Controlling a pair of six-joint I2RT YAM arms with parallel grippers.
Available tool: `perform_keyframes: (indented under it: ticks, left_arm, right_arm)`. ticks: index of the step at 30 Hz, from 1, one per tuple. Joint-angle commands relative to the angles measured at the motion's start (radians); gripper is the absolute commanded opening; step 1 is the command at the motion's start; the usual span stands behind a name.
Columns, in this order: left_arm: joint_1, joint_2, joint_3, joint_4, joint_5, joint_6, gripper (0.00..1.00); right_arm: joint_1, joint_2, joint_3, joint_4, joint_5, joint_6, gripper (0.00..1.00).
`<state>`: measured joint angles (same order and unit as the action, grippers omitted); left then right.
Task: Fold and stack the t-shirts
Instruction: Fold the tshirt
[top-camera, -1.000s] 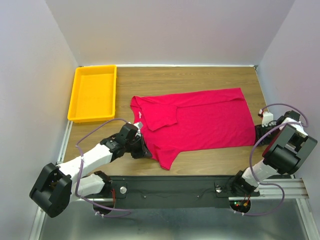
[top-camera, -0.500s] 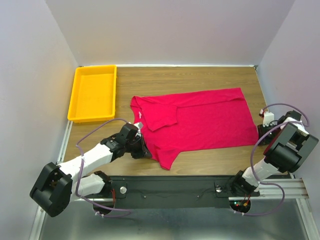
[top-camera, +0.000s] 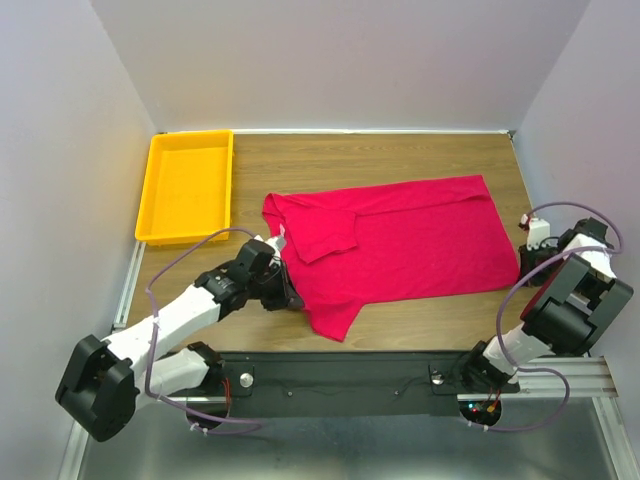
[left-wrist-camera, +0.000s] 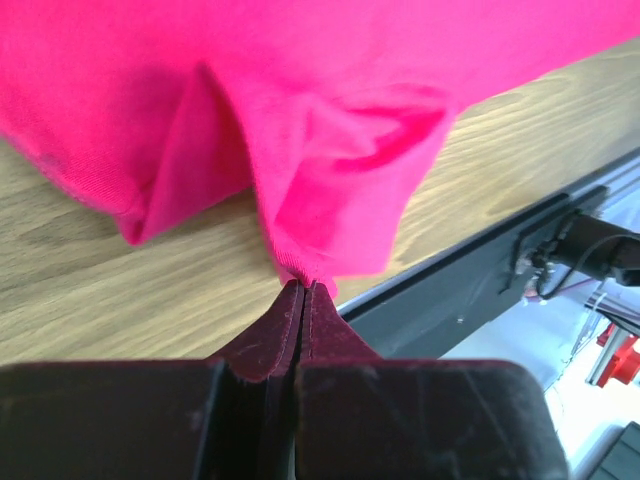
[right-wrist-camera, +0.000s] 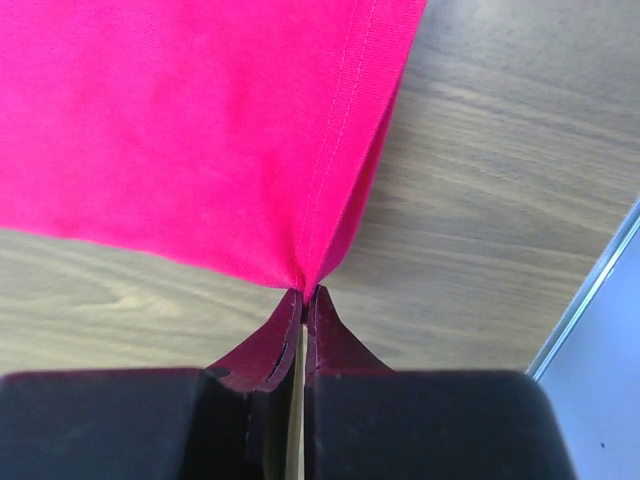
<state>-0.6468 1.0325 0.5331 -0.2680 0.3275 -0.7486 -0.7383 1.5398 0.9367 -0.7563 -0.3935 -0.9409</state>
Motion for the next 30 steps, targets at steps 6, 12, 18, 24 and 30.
perform_keyframes:
  ticks: [6, 12, 18, 24, 30]
  left_arm:
    - [0.038, -0.095, 0.126, -0.059, 0.021, 0.0, 0.0]
    - [0.13, -0.112, 0.165, -0.065, 0.079, 0.009, 0.0]
    - [0.237, -0.118, 0.169, -0.063, 0.12, 0.026, 0.0]
    - [0.288, -0.089, 0.203, -0.01, 0.159, 0.031, 0.0]
    - [0.299, -0.025, 0.284, 0.03, 0.182, 0.052, 0.0]
  right_arm:
    - [0.001, -0.073, 0.171, -0.205, -0.157, -0.009, 0.0]
    - [0.001, -0.031, 0.276, -0.233, -0.211, 0.028, 0.01]
    - [0.002, 0.043, 0.362, -0.239, -0.26, 0.076, 0.01]
    - [0.01, 0.12, 0.427, -0.244, -0.307, 0.103, 0.0]
    - [0.034, 0.17, 0.453, -0.242, -0.332, 0.126, 0.01]
